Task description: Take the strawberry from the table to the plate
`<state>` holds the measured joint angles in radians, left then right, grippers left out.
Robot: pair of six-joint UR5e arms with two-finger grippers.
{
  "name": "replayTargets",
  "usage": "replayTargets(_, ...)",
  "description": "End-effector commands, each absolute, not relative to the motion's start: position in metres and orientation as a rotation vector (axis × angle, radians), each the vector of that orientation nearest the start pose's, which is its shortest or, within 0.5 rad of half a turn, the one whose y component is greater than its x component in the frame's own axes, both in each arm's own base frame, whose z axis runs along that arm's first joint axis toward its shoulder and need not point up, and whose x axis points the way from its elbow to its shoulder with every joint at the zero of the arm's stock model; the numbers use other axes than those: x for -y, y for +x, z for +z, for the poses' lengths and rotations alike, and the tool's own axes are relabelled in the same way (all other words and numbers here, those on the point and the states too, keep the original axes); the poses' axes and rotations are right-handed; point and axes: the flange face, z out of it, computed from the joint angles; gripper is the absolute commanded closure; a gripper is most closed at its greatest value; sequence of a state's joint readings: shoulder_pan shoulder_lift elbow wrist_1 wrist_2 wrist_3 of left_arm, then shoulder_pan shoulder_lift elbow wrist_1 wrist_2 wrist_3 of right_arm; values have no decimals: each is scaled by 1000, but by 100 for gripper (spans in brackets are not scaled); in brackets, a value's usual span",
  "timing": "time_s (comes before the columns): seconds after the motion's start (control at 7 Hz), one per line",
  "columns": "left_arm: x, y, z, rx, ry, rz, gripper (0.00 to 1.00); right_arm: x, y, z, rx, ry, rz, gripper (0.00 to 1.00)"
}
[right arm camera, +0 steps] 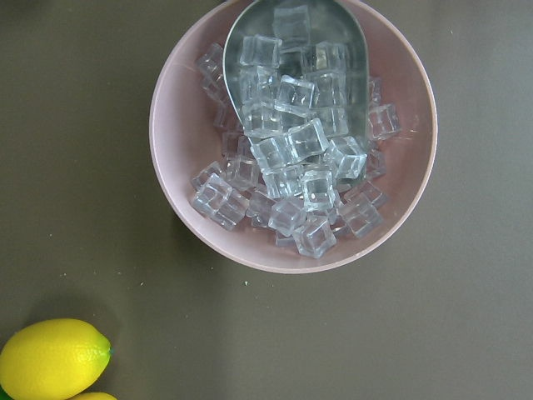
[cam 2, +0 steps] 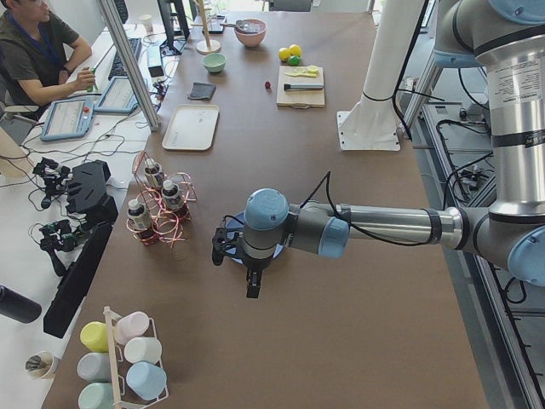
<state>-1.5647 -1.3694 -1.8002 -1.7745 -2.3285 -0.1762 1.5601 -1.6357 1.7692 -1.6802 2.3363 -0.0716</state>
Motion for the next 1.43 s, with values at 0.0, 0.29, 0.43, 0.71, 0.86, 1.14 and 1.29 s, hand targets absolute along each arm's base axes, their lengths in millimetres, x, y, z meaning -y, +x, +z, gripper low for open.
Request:
replayTargets(0.0,418,-62,617,-774,145,-76,2,462,59,604,765,45,-89,0)
replayTargets(0.29,418,-62,617,-777,144,-75,2,461,59,607,765,40,-87,0)
replayTargets(0.43,419,-59,619,-771,141,-68,2,461,59,606,765,42,-86,0)
replayTargets(0.71,413,-59,619,-777,136,-71,2,461,58,606,768,43,-89,0)
replayTargets(0.86,413,-60,613,-780,149,-71,2,460,58,607,771,39,-90,0)
replayTargets(1.14,400,-59,605,-782,155,-68,2,460,58,607,768,38,-85,0)
replayTargets(1.29,400,-59,607,-782,152,-67,2,461,58,606,771,39,-84,0)
